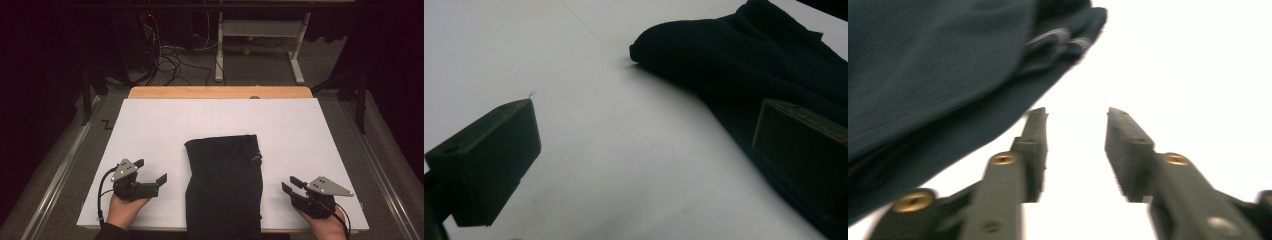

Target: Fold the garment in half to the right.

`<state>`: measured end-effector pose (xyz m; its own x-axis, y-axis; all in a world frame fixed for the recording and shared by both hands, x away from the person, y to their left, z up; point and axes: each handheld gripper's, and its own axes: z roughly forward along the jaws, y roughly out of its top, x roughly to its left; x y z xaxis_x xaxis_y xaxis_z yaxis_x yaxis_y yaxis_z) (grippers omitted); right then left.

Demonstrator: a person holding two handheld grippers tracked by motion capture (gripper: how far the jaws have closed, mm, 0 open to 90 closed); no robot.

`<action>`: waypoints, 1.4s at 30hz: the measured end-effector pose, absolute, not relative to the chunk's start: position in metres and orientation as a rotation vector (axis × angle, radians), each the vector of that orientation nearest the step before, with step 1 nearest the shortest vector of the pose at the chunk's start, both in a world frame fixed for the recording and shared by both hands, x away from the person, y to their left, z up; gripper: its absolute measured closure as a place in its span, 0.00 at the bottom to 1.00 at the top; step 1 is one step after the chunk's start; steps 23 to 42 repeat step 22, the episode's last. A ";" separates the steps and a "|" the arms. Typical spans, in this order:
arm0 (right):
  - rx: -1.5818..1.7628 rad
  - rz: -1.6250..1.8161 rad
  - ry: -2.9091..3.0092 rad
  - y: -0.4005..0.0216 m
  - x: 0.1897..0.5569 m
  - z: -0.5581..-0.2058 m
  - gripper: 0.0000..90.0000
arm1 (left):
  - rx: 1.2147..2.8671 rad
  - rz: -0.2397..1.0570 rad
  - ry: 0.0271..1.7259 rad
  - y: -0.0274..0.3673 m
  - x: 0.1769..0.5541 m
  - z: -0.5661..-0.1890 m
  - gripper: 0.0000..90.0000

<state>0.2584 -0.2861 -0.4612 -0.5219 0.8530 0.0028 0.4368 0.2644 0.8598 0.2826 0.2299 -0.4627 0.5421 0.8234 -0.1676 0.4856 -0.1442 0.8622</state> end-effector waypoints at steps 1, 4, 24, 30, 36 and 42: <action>1.182 1.201 2.047 -0.290 0.260 -0.461 0.55 | 1.794 0.430 1.086 0.230 0.283 -0.463 0.00; 1.197 1.247 1.962 -0.300 0.262 -0.459 0.39 | 1.785 0.429 1.088 0.232 0.283 -0.463 0.00; 1.198 1.304 1.803 -0.308 0.257 -0.457 0.00 | 1.799 0.452 0.980 0.226 0.274 -0.460 0.00; 1.198 1.304 1.803 -0.308 0.257 -0.457 0.00 | 1.799 0.452 0.980 0.226 0.274 -0.460 0.00; 1.198 1.304 1.803 -0.308 0.257 -0.457 0.00 | 1.799 0.452 0.980 0.226 0.274 -0.460 0.00; 1.198 1.304 1.803 -0.308 0.257 -0.457 0.00 | 1.799 0.452 0.980 0.226 0.274 -0.460 0.00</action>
